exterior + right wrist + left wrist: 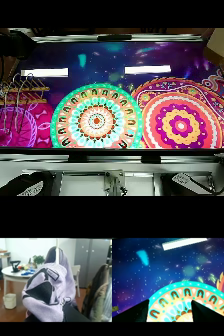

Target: Fold the shirts.

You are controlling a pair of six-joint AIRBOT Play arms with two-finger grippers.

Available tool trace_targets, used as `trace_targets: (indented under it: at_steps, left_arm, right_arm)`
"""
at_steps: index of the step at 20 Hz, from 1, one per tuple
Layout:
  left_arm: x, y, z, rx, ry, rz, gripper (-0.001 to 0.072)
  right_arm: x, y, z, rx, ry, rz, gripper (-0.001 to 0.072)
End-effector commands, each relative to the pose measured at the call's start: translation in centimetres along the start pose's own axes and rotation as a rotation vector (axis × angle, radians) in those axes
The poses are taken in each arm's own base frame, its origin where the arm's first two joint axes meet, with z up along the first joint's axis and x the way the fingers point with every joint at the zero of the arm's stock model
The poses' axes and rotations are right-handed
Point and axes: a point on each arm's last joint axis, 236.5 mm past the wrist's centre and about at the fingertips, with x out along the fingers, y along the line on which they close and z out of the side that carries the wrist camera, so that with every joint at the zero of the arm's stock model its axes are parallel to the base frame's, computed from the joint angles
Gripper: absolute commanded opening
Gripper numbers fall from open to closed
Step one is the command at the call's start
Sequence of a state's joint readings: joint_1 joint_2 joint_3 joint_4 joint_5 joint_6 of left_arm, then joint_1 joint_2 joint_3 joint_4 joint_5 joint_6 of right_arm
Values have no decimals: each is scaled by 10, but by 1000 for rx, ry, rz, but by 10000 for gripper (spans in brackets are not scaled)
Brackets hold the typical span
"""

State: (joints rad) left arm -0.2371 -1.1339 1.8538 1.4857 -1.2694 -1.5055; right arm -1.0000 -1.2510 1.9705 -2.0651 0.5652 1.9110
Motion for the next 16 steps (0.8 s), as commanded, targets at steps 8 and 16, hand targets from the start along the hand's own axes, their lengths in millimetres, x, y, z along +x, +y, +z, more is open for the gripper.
trace_targets:
  at_steps: [8,16]
  left_arm:
    - [0,0,0,0,-1,1,591]
    - [0,0,0,0,-1,0,592]
  right_arm:
    - [10,-65,-22,18,60,-132,85]
    - [-7,-60,-41,63,189,-110,297]
